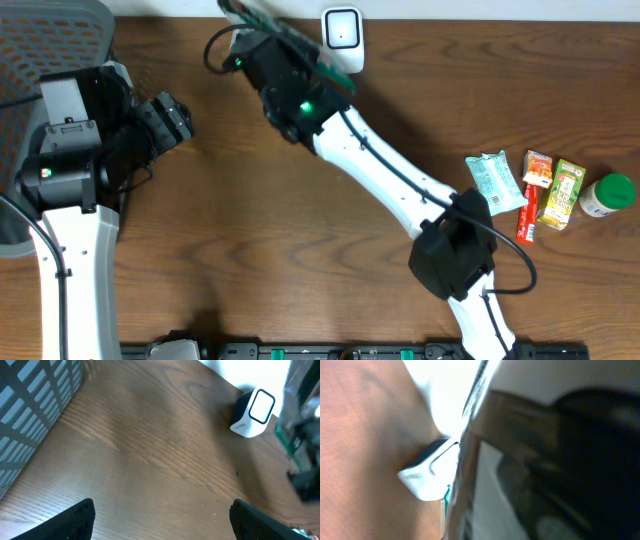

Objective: Scan the item barcode
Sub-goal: 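Hold the glove pack barcode up to the white scanner with right gripper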

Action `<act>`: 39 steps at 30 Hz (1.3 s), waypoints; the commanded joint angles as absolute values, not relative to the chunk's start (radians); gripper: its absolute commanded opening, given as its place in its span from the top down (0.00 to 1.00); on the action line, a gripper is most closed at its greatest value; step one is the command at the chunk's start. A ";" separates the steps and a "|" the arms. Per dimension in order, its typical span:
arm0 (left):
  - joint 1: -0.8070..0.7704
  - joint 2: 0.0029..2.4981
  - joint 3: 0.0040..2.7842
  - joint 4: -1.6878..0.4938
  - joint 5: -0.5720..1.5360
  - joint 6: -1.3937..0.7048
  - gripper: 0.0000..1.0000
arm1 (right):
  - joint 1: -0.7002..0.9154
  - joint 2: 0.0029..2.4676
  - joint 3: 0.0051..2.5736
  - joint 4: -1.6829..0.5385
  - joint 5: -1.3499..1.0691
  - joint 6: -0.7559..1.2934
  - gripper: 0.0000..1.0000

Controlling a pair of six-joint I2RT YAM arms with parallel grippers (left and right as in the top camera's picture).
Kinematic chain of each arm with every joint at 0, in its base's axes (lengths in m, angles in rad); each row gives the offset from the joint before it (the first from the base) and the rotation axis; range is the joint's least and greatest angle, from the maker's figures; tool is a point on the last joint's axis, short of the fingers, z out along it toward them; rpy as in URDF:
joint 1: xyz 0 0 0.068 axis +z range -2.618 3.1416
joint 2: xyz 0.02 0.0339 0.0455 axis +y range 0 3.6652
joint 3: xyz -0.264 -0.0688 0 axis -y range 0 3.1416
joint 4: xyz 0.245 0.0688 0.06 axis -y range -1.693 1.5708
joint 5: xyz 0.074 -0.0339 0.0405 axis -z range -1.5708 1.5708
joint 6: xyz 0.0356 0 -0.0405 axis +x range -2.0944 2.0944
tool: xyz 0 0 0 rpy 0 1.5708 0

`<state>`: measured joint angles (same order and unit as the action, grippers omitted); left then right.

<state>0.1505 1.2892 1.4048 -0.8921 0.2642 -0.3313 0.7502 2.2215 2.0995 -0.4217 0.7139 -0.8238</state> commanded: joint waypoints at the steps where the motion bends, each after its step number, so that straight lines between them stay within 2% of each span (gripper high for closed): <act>1: 0.154 1.287 1.415 -0.893 0.277 -0.311 0.13 | 0.701 2.250 2.114 -0.313 0.746 -0.921 0.99; 6: 0.154 1.287 1.415 -0.893 0.277 -0.311 0.13 | 0.656 2.294 2.114 -0.236 0.654 -1.008 0.99; 20: 0.154 1.287 1.415 -0.893 0.277 -0.311 0.13 | 0.577 2.494 2.114 0.125 0.654 -1.336 0.99; 39: 0.154 1.287 1.415 -0.893 0.277 -0.311 0.13 | 0.579 2.519 2.114 0.124 0.655 -1.367 0.99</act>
